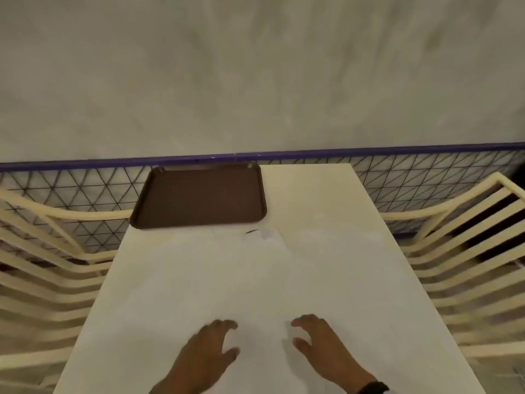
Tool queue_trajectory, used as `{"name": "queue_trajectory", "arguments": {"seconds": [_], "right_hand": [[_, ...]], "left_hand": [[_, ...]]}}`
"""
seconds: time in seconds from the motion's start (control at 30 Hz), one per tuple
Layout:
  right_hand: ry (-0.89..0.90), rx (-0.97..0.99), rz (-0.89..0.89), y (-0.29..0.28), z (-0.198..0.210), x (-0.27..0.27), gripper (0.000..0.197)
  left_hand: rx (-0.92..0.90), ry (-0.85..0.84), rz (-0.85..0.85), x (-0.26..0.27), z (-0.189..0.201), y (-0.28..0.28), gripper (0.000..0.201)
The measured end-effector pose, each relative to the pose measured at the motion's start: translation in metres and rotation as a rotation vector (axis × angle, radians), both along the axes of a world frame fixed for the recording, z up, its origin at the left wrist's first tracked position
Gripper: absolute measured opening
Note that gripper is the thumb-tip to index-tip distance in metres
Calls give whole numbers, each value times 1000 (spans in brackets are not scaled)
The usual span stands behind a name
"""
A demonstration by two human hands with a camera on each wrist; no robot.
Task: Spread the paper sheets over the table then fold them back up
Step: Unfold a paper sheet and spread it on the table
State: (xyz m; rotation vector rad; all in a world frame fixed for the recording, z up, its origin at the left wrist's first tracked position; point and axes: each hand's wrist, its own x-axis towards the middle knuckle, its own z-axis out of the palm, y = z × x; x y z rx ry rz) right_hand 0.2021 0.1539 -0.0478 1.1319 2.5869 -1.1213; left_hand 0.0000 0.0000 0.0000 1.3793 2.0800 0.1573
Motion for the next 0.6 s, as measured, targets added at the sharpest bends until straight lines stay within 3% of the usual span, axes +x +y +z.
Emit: {"name": "queue_trajectory", "arguments": {"seconds": [0.13,0.2,0.43,0.6], "right_hand": [[-48,33,71,-12,-5,-1,37],[-12,60,53,-10,-11,1,38],[26,97,62,-9,-19,5,36],[48,92,57,-9,-19,8,35]], "left_hand": [[42,100,-105,-10,-12,45,70],[33,151,-210,-9,-20,65,52],[-14,358,-505,-5,-36,110,66],[4,404,-521,-3,-39,120,63]]}}
